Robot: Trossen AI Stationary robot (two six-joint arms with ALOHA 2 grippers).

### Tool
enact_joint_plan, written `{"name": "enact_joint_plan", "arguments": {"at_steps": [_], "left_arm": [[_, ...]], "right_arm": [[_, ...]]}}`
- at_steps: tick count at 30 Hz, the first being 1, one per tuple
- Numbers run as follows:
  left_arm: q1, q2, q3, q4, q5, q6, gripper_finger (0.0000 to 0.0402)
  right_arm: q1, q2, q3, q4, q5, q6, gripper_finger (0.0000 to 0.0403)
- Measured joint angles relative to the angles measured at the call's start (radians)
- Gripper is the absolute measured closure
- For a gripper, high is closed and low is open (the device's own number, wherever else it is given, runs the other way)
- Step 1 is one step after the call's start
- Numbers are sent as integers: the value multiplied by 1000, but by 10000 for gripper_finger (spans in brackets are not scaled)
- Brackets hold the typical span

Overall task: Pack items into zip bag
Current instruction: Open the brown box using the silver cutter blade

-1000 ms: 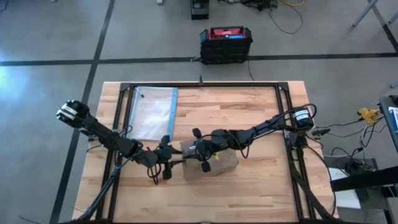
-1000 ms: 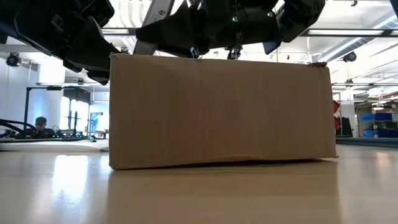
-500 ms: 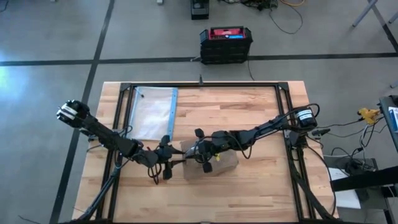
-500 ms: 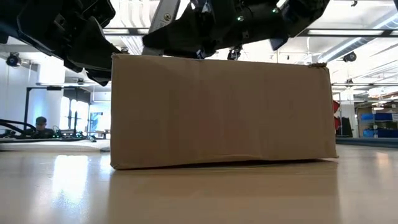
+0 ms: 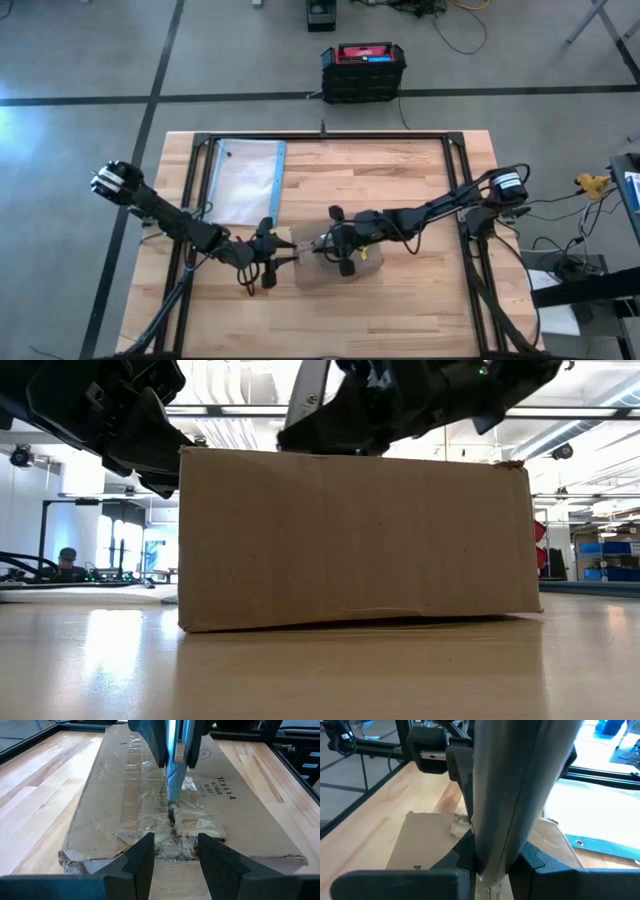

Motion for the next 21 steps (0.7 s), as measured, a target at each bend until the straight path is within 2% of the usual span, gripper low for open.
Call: {"name": "enact_joint_plan", "arguments": {"at_steps": [11, 21], "left_arm": [[-2, 0, 0, 0, -1, -20, 272], [-2, 0, 0, -2, 0, -22, 276]], "right_arm": [[11, -124, -111, -35, 44, 28, 350], [11, -241, -134, -243, 45, 42, 350]]}}
